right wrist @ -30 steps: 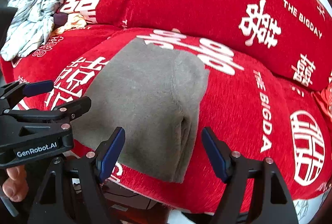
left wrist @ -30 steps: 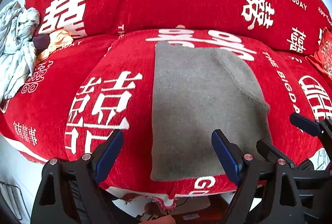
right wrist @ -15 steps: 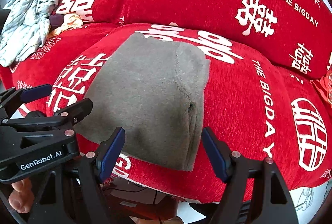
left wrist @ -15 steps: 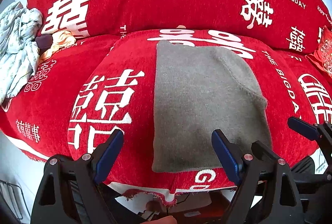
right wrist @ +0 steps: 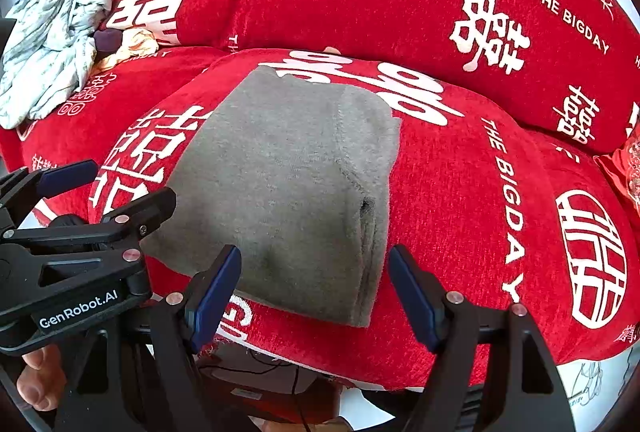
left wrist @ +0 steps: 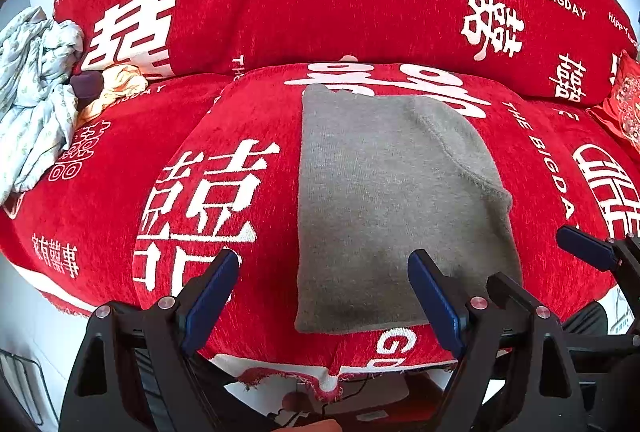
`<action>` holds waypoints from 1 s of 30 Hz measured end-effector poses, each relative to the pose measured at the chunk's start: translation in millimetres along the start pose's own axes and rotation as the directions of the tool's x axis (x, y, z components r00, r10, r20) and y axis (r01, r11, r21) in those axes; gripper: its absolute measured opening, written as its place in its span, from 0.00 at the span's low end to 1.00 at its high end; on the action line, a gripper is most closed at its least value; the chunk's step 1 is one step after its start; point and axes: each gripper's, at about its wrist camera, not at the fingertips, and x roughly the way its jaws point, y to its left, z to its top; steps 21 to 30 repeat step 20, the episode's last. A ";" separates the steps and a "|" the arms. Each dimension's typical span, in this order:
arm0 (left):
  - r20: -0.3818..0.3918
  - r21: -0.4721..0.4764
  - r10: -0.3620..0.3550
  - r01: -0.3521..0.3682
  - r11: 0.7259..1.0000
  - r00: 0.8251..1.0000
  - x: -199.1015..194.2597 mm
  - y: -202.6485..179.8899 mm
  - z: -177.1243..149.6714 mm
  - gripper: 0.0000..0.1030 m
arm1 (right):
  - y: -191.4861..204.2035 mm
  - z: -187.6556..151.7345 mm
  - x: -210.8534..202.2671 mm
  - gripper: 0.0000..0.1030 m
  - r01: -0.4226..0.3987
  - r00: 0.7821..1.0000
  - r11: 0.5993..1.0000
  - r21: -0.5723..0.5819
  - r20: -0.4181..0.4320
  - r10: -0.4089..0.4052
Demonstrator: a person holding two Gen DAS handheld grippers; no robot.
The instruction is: Fold small clothes
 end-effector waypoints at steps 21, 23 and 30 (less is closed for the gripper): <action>-0.016 0.000 0.004 -0.004 1.000 1.000 4.4 -2.0 1.6 0.85 | -0.6 1.5 0.3 0.76 -0.009 1.000 1.000 0.013 0.000 0.009; -0.016 0.000 0.004 -0.004 1.000 1.000 4.4 -2.0 1.6 0.85 | -0.6 1.5 0.3 0.76 -0.009 1.000 1.000 0.013 0.000 0.009; -0.016 0.000 0.004 -0.004 1.000 1.000 4.4 -2.0 1.6 0.85 | -0.6 1.5 0.3 0.76 -0.009 1.000 1.000 0.013 0.000 0.009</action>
